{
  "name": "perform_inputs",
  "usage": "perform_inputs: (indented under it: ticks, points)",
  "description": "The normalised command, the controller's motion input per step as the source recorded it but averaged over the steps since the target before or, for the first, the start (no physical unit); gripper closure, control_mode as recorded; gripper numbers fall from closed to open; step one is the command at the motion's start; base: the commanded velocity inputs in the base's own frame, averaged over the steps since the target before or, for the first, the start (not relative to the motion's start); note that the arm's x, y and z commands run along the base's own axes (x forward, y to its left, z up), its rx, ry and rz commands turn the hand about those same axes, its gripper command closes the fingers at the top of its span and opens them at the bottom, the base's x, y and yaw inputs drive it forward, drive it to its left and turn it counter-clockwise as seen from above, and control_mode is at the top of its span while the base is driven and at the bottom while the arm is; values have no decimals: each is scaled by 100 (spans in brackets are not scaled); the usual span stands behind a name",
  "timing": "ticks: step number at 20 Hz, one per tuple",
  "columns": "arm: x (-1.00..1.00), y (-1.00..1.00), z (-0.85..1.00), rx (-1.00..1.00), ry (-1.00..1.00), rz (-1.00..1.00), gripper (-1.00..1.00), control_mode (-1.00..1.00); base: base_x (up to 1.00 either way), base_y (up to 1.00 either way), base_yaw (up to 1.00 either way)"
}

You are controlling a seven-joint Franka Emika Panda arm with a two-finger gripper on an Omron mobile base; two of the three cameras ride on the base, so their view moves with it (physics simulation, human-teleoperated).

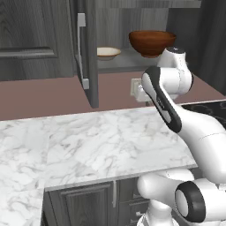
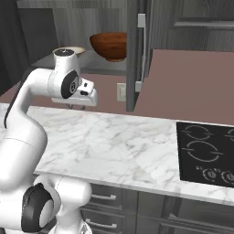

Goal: Take the smaller bowl and place it next to the appetizer plate on the dining counter , and place the larger bowl next to the plate with cooked food.

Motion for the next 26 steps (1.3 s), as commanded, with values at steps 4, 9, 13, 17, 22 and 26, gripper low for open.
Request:
perform_inputs:
  ticks: [4,9,13,17,22,26]
  points:
    - [-17,7,0,-1,-3,0,-100,-100,0,0,0]
    - [-51,43,0,-22,-40,2,-100,-100,0,0,0]
    - [-39,32,34,-16,-35,0,-100,-100,0,0,0]
    - [-1,1,81,-3,-17,1,-100,-100,0,0,0]
    - [42,0,97,0,-1,0,-100,-100,0,0,0]
    - [52,-4,90,-1,0,1,-100,-100,0,0,0]
